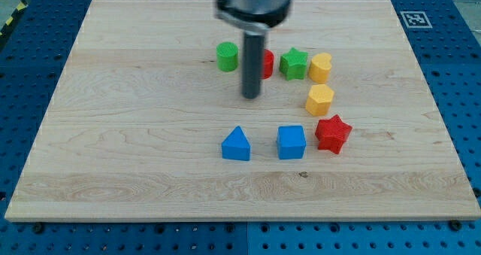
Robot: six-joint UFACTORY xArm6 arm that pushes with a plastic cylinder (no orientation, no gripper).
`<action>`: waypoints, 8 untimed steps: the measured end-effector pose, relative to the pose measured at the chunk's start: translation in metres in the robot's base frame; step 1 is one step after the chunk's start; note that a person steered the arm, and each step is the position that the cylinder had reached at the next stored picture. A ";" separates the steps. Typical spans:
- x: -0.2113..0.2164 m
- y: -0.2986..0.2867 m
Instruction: Nudge the blue triangle up a bit
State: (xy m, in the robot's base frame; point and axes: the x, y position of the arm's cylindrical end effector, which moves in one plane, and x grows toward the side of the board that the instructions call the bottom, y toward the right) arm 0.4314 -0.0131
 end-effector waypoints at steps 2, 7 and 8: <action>0.055 -0.105; 0.131 -0.021; 0.131 -0.022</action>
State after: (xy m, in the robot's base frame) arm 0.5625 -0.0355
